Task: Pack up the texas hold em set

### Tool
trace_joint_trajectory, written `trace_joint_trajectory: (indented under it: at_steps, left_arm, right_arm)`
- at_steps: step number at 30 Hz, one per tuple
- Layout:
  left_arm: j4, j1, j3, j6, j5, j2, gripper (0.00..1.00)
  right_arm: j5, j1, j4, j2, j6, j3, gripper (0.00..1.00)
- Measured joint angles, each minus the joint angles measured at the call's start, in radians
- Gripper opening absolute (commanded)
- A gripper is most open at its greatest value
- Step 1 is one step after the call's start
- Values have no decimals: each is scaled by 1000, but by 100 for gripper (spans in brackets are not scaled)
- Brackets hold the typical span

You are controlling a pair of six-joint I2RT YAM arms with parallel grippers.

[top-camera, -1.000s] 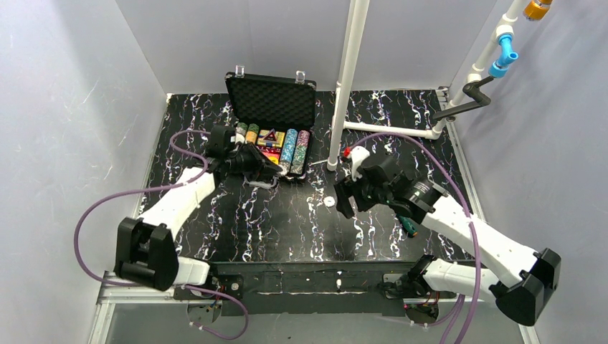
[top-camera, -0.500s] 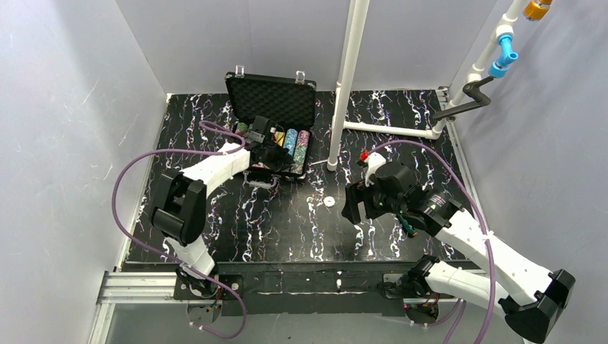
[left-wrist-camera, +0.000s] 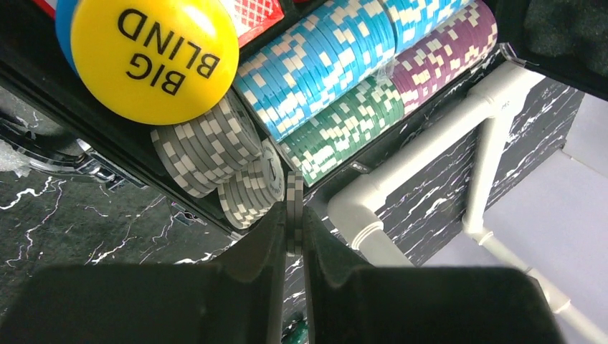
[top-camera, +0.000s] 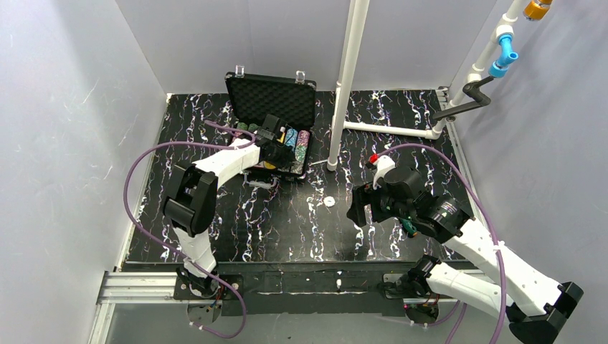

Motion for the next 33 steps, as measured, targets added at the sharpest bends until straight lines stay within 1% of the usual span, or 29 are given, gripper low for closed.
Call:
trace_joint_trajectory:
  at_steps: [11,16,21,33]
  left_arm:
    - [-32,-16,63,-49,-25,47,0]
    - [-39,-44,64,-79,-27,50,0]
    - [-41,-64,64,-85,-58,50,0]
    - [-42,-64,47,-93,-81,43,0]
  right_arm:
    - [0,0,0,0,-1,-14,93]
    - [0,0,1,2,-2,-14,93]
    - [-1,0,1,2,-5,-14,94]
    - [-8,0,1,1,-5,-14,95]
